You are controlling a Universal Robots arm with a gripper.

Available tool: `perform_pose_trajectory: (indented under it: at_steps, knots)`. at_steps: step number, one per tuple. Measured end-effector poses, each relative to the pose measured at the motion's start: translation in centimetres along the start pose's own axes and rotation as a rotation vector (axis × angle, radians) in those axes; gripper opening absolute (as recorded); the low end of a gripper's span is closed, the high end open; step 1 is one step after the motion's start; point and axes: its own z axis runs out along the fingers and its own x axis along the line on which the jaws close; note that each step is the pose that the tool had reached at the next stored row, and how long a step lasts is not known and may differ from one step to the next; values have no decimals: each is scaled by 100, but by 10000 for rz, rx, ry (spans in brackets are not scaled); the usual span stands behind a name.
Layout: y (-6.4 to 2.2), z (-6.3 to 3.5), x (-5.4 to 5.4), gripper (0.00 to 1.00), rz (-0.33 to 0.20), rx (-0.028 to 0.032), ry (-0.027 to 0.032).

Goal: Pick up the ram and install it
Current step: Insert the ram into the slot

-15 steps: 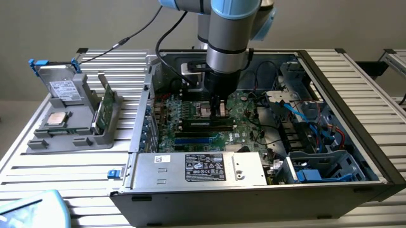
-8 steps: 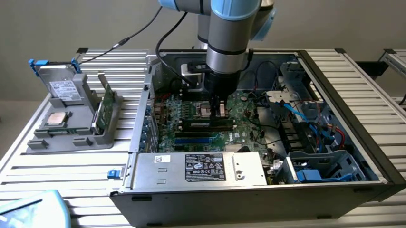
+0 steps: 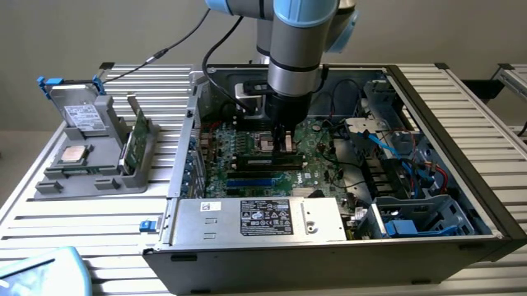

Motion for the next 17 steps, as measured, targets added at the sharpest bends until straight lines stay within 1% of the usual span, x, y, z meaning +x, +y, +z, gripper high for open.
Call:
perform_pose_trajectory:
  at_steps: [17]
  knots:
    - [-4, 35, -13, 14, 2, 3, -4]
